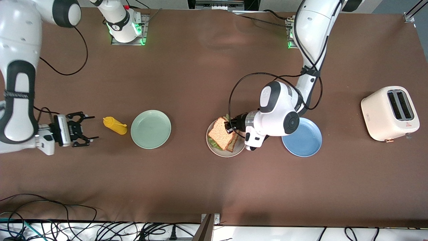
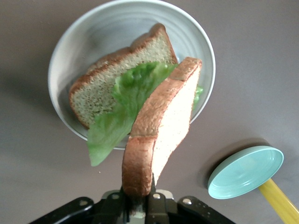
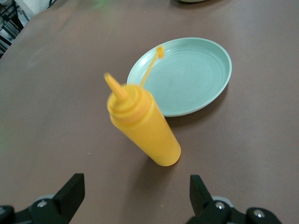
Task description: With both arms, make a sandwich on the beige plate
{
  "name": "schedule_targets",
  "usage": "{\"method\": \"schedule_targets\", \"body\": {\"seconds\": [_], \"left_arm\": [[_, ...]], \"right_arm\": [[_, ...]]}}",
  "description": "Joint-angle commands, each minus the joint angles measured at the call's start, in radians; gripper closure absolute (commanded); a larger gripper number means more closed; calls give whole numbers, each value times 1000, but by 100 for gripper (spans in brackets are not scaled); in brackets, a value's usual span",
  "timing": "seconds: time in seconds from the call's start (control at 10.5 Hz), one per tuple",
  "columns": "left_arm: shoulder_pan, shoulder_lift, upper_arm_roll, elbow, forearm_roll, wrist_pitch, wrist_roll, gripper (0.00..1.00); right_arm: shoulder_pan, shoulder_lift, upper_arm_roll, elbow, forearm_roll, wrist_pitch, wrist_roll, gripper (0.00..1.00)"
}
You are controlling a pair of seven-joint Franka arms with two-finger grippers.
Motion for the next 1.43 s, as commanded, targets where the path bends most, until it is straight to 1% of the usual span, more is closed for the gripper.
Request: {"method": "schedule_targets", "body": {"seconds": [0.0,0.1,0.19,0.29,0.38,0.48,0.57,0.67,0.86,0.96,1.05,1.15,1.24,1.34], "left_arm": [[7,-3,1,-6,-24,-19,20,70],[14,0,3,-3,-24,-19,20,68],[16,3,3,-5,-24,-19,20,60],[16,7,3,-3,-24,-19,18,49],[16,7,3,-5,-24,-19,15,24],[16,7,3,-5,-24,-19,14,11],[16,9,3,-6,-24,-19,14,0],[16,10,3,-6,-24,-19,12,0],[16,10,3,-9,-21,-30,9,0],[16,12,3,-9,10,-54,9,0],[16,10,3,-8,38,-74,9,0],[21,6,7,-8,42,-108,9,0],[36,3,15,-2,53,-170,7,0],[44,-17,29,3,115,-235,-2,0]], "right_arm": [[-4,-198,62,-175,-89,142,287,0],[-4,-273,63,-252,-92,205,405,0],[-4,-335,80,-277,-175,242,497,0],[-4,-387,108,-286,-279,262,644,0],[-4,-444,131,-309,-327,264,800,0],[-4,-505,157,-352,-369,274,949,0],[-4,-551,168,-383,-391,279,1107,0],[-4,-588,175,-404,-406,277,1223,0],[0,-677,227,-449,-481,281,1503,0],[3,-716,270,-456,-522,281,1644,0],[11,-731,299,-449,-565,270,1751,0],[29,-739,306,-440,-601,268,1814,0],[54,-733,306,-393,-624,245,1851,0],[69,-727,307,-360,-651,230,1914,0]]}}
